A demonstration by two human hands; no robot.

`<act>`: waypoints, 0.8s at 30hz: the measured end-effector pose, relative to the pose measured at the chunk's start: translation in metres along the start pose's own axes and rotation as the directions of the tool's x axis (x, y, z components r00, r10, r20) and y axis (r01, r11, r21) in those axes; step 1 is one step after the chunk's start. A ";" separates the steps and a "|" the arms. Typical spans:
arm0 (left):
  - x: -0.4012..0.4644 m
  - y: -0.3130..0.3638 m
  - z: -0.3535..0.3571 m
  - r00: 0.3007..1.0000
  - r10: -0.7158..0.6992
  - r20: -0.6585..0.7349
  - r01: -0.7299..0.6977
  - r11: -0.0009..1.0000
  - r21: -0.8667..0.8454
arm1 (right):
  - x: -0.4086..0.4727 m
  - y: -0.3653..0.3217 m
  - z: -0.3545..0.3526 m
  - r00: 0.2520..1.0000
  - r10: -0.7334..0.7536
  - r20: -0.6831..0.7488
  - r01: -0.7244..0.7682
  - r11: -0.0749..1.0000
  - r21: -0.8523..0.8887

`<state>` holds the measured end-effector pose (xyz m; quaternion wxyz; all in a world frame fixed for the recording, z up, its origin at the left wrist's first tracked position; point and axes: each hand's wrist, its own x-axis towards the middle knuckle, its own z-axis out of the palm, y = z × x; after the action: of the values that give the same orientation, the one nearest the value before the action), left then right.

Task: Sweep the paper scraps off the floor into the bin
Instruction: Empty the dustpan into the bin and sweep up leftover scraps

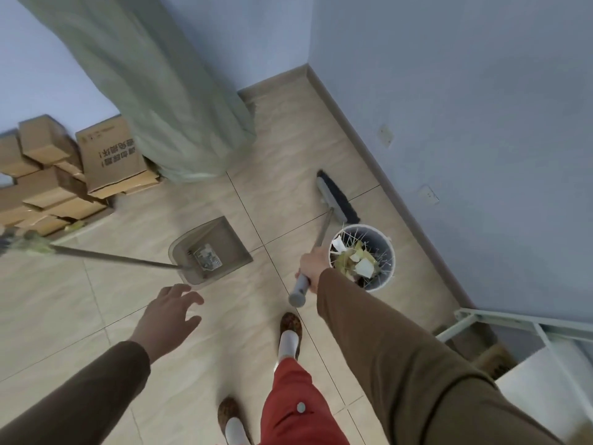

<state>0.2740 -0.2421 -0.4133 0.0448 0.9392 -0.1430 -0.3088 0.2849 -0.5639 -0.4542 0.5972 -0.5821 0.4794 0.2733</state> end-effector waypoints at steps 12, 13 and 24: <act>-0.087 -0.039 0.066 0.999 0.034 -0.005 -0.035 0.995 -0.094 | -0.151 0.227 -0.005 0.993 0.095 0.068 -0.058 0.906 -0.418; -0.101 -0.042 0.078 0.999 0.044 0.013 -0.043 0.995 -0.091 | -0.172 0.245 -0.008 0.992 0.102 0.073 -0.061 0.903 -0.426; -0.214 -0.066 0.181 0.985 0.046 0.168 -0.034 0.997 -0.072 | -0.377 0.383 -0.070 0.993 0.115 -0.026 -0.115 0.993 -0.035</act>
<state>0.0177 -0.1151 -0.4492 0.0710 0.9044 -0.1544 -0.3914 -0.2191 -0.4768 -0.2744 0.5639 -0.5676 0.5142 0.3089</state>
